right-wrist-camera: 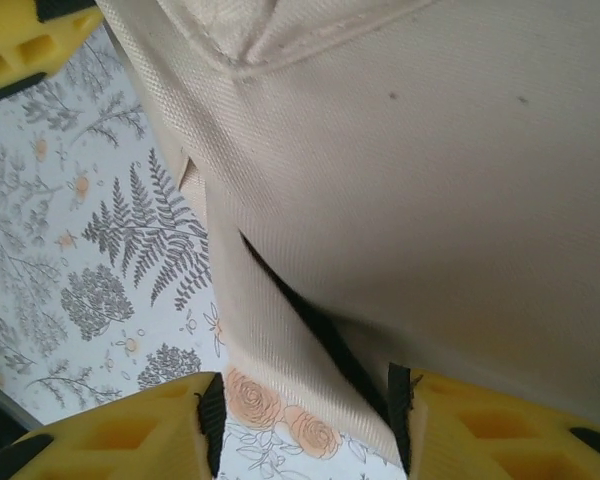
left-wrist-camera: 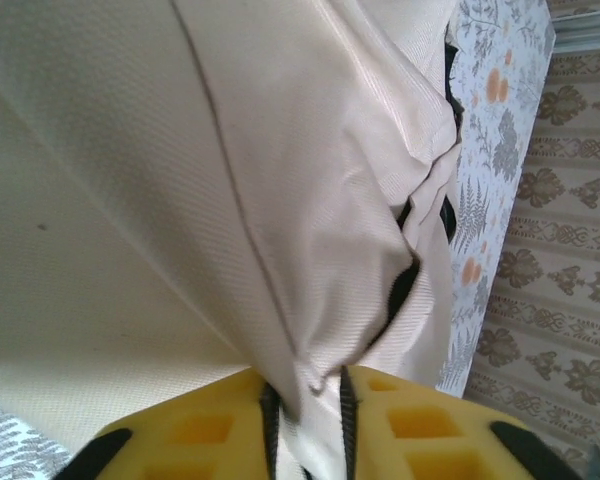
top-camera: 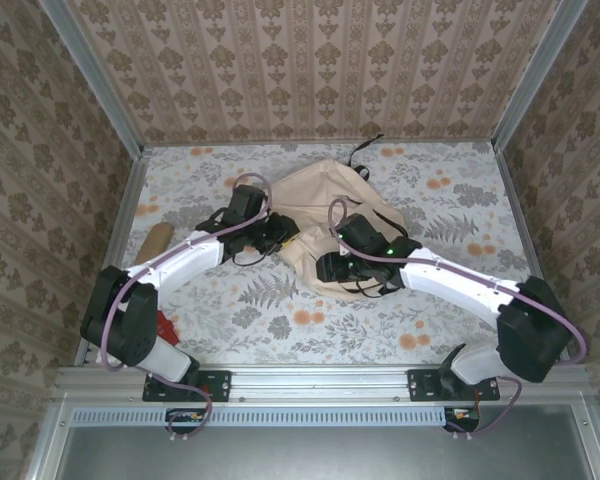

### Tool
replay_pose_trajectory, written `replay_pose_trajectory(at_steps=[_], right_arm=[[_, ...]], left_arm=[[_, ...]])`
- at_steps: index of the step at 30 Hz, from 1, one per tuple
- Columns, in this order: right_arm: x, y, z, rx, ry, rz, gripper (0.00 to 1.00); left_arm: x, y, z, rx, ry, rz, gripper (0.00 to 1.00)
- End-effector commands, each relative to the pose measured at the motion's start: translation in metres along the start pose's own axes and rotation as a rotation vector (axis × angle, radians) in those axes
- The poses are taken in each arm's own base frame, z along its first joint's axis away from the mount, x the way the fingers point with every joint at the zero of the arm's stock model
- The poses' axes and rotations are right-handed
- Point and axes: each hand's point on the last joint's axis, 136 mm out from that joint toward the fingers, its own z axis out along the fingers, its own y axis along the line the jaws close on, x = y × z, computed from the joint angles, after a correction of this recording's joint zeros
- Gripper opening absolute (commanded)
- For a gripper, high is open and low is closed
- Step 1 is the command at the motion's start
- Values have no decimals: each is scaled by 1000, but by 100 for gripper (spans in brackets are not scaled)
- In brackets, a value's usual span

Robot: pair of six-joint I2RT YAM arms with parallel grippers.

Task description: Pack the student bag

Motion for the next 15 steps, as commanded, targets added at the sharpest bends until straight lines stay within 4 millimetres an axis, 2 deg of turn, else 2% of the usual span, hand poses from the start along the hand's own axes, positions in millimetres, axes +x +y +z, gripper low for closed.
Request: replay_pose_trajectory(at_steps=[1,5,15], right_arm=[[-2,14,9,-62,15,-13,44],[8,11,20,-64,48,10,41],[18,3,28,-49,62,49,37]], left_arm=[[14,3,11,7,57,9,34],[25,15,22,-27,80,-6,39],[43,36,35,-117,71,-57,37]])
